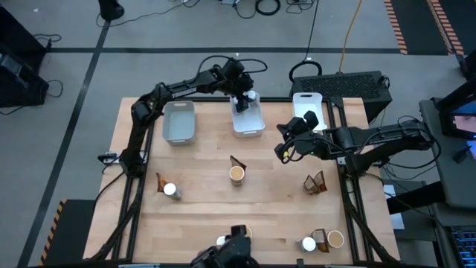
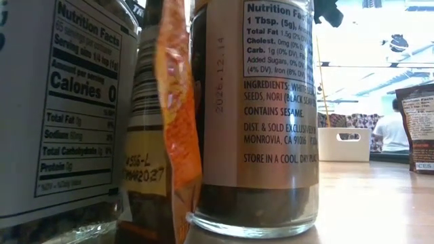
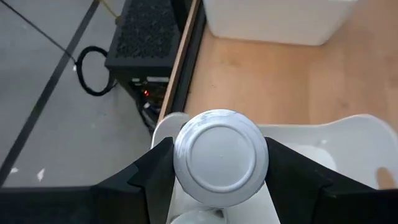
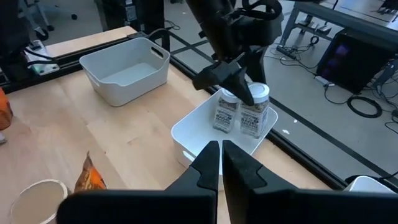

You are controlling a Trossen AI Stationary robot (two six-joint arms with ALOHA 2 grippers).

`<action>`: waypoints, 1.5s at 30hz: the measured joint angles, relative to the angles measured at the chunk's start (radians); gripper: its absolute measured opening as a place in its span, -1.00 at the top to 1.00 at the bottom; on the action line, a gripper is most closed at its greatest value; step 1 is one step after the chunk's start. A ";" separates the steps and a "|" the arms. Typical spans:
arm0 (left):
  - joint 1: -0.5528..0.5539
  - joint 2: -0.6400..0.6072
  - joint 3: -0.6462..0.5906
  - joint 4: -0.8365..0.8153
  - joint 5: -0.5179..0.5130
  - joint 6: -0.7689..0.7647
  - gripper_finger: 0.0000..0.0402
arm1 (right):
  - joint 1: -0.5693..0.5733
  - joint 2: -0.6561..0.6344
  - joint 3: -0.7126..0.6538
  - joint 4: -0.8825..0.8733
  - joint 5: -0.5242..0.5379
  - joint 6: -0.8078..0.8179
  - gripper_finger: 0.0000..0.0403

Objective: Sort spices by type
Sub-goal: Put the white seasoning bottle into the left white bin

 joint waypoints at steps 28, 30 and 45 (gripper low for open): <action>0.014 0.013 0.000 -0.070 -0.085 0.060 -0.06 | 0.000 0.000 0.000 0.003 -0.026 0.000 1.00; 0.014 0.014 0.000 -0.069 -0.085 0.061 -0.06 | 0.000 0.000 0.000 0.004 -0.029 0.001 1.00; 0.015 0.015 0.000 -0.072 -0.142 0.060 -0.29 | 0.001 0.000 0.000 0.005 -0.029 0.000 1.00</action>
